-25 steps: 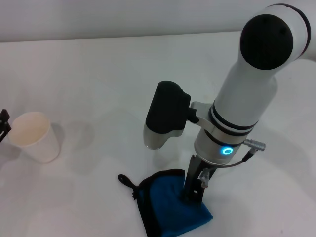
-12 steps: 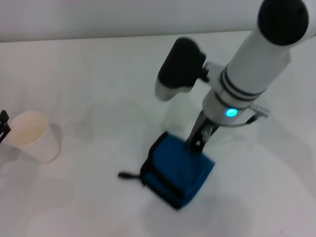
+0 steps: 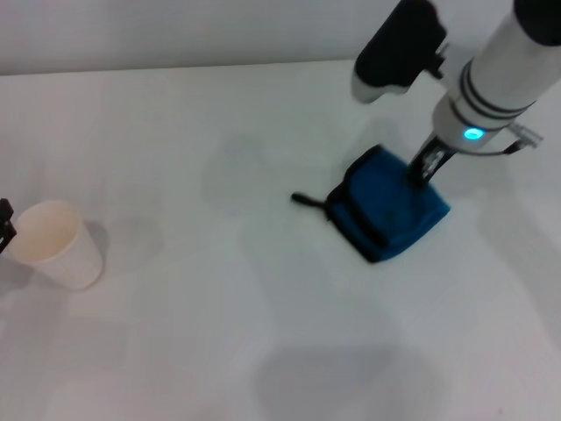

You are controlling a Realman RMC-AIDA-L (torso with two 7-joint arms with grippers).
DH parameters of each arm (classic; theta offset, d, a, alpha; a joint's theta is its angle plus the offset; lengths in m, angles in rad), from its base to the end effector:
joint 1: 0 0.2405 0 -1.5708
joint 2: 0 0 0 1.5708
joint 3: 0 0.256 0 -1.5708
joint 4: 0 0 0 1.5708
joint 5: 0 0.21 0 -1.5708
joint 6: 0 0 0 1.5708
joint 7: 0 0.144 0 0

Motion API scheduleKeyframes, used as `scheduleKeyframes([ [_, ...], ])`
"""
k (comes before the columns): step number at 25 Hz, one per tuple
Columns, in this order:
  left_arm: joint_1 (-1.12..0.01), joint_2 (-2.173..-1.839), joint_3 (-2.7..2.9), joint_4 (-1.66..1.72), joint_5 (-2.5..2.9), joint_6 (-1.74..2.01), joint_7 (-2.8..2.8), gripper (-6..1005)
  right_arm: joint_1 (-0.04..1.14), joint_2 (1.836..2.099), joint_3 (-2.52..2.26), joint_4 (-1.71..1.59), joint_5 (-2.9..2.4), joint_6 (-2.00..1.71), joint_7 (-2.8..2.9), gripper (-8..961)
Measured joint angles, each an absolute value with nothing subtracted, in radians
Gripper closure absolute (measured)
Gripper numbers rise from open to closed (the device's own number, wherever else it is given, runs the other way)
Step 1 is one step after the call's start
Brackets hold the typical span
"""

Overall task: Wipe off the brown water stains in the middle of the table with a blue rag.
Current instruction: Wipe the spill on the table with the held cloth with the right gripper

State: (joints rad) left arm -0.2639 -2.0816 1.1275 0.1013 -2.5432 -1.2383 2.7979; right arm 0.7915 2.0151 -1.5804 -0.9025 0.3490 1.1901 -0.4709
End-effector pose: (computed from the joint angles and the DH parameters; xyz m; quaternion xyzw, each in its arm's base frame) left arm -0.3755 0.2645 -0.0129 -0.7452 -0.2511 -0.2603 0.5603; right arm 0.2230 0.4086 -0.0245 -0.8713 0.2825 -0.2923 0.2751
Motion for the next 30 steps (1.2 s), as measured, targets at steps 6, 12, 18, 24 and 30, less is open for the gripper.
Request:
scheduleKeyframes([
  [6, -0.246, -2.082, 1.127, 0.107, -2.543, -1.251, 2.798, 117, 0.794, 2.009, -1.465, -0.892, 0.282, 1.154, -0.481, 940],
  [12, -0.227, -2.080, 1.127, 0.109, -2.543, -1.295, 2.803, 116, 0.787, 2.007, -1.422, -0.891, 0.258, 1.142, -0.489, 939],
  [18, -0.218, -2.078, 1.128, 0.110, -2.543, -1.338, 2.804, 117, 0.773, 2.013, -1.425, -0.858, 0.271, 1.101, -0.499, 939],
  [24, -0.190, -2.077, 1.109, 0.111, -2.545, -1.352, 2.804, 117, 0.777, 2.019, -1.494, -0.837, 0.394, 1.128, -0.549, 939],
  [30, -0.158, -2.075, 1.081, 0.112, -2.555, -1.353, 2.805, 117, 0.768, 2.021, -1.565, -0.871, 0.557, 1.221, -0.608, 939],
])
